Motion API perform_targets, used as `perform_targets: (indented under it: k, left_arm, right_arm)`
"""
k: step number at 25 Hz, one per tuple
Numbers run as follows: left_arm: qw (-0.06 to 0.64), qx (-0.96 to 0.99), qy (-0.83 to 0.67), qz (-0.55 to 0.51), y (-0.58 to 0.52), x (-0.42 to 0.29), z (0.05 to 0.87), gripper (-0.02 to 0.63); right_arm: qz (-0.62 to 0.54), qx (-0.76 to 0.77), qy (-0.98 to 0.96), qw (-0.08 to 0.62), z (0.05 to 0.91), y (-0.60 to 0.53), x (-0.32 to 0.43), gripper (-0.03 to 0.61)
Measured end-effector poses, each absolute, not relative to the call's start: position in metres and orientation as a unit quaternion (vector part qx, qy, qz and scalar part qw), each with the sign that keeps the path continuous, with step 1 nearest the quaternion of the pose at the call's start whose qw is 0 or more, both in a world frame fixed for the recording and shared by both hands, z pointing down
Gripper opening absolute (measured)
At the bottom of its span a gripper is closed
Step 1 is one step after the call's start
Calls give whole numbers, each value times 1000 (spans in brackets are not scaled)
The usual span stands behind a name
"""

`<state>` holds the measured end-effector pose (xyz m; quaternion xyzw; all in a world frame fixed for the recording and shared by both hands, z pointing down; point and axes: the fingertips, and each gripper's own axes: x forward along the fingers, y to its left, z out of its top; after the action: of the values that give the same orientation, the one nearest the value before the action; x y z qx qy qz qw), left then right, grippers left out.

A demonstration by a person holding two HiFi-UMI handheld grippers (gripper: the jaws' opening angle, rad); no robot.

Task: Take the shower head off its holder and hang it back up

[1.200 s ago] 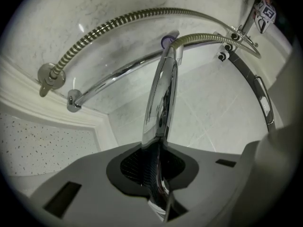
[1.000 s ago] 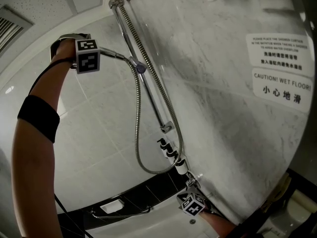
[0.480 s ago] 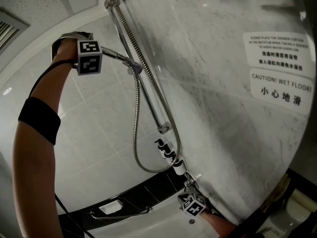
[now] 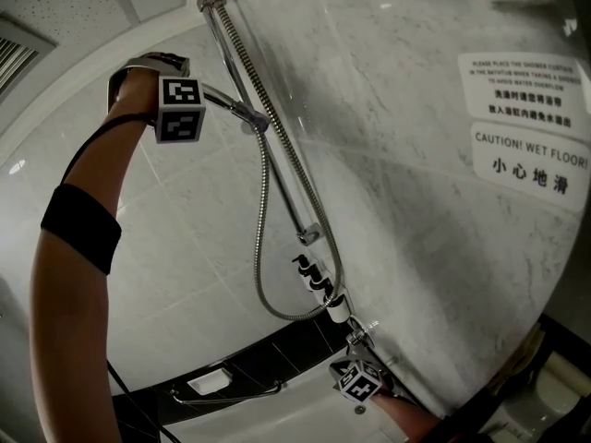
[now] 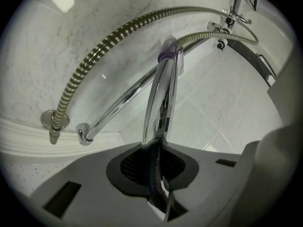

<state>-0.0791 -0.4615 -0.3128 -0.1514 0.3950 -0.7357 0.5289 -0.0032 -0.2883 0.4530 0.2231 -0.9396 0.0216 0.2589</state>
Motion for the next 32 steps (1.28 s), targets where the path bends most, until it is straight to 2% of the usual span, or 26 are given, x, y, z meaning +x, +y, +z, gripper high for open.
perform_targets:
  k: [11,18,25,31,32]
  left_arm:
    - [565,-132,395,-713,-462,-67,-314,67]
    - [579,-150,402,-694,-446,-69,-311,164]
    - [604,-155,408,-668,-402,-69,-319,166]
    - [609,-183,420,-647,-357,-89,-290,163]
    - [613,-183,426,-640,-348,-97,-285,137]
  right_arm:
    - [26,225,-939,261,456,-283,3,20]
    - [20,218,-939,265,455,-275,-2,20]
    - [18,208,-941,268,457,-265,-18,20]
    - [11,184,-944,275,461,-240,-42,20]
    - [10,181,-944,276,462,-236,-46,20]
